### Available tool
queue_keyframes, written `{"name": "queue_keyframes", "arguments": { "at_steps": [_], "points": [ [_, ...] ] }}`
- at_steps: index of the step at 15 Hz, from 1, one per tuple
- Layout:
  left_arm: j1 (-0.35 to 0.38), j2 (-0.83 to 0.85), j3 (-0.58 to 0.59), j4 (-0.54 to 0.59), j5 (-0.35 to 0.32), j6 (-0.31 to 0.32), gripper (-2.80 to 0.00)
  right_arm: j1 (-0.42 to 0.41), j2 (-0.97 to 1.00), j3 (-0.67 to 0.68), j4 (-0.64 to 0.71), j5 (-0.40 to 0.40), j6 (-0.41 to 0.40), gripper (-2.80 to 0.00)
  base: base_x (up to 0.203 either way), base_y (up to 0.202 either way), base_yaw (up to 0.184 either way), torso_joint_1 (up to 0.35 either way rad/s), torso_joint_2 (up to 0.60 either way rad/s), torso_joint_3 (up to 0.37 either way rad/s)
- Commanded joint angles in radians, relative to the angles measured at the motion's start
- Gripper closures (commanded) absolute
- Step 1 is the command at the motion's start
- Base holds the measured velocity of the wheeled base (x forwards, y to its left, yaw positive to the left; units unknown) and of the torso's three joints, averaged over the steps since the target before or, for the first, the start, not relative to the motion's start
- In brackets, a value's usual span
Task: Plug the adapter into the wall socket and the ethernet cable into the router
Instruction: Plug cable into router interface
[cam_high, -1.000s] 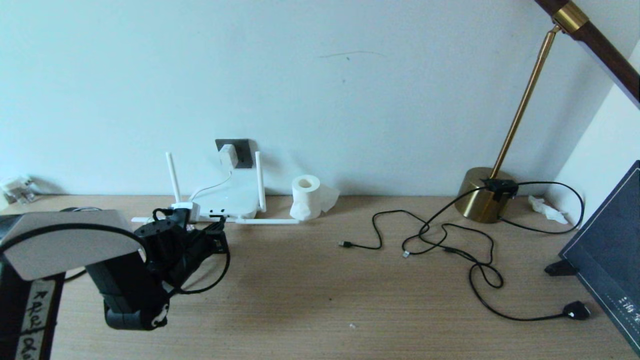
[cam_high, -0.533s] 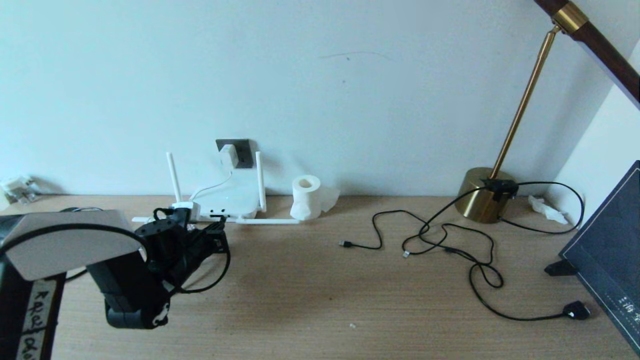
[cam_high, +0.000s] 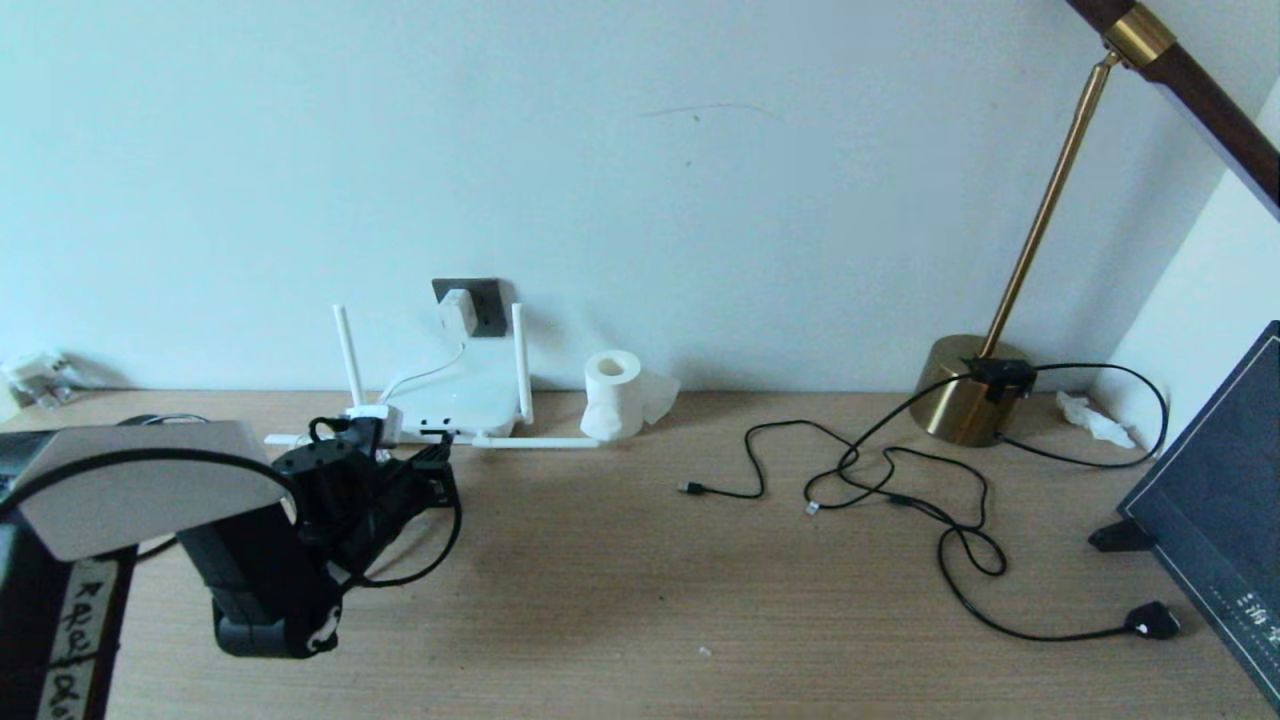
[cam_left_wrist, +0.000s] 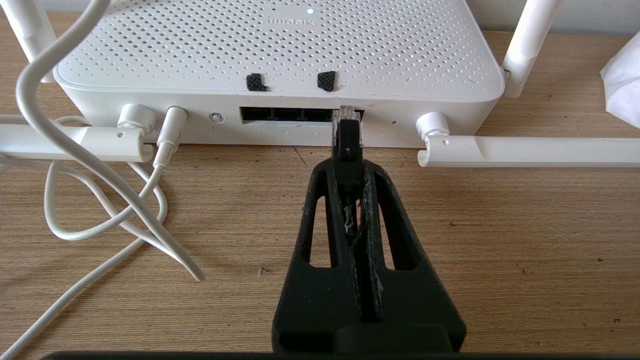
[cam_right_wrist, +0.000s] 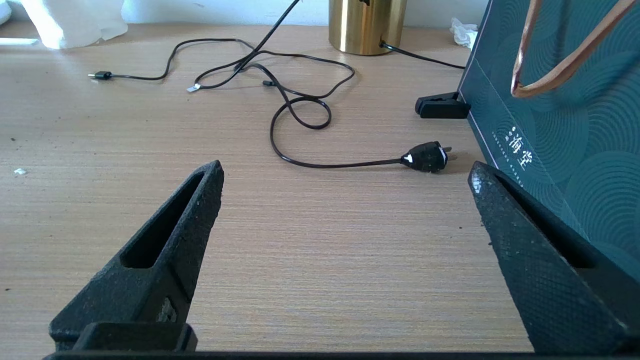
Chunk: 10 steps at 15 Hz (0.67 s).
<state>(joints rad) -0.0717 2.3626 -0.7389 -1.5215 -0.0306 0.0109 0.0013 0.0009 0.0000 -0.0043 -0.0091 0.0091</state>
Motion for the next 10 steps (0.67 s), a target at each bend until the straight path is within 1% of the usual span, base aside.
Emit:
{"name": "queue_keyframes", "arguments": {
  "at_steps": [1, 10],
  "points": [
    [0.0, 0.001, 0.006, -0.009, 0.0, 0.0, 0.0, 0.0, 0.001, 0.001, 0.0, 0.0, 0.0, -2.8, 0.0, 0.0, 0.0, 0.0, 0.0, 0.0],
    [0.0, 0.001, 0.019, -0.009, 0.0, -0.008, 0.0, 0.0, -0.001, 0.002, -0.001, 0.0, 0.0, -2.8, 0.0, 0.0, 0.0, 0.0, 0.0, 0.0]
  ]
}}
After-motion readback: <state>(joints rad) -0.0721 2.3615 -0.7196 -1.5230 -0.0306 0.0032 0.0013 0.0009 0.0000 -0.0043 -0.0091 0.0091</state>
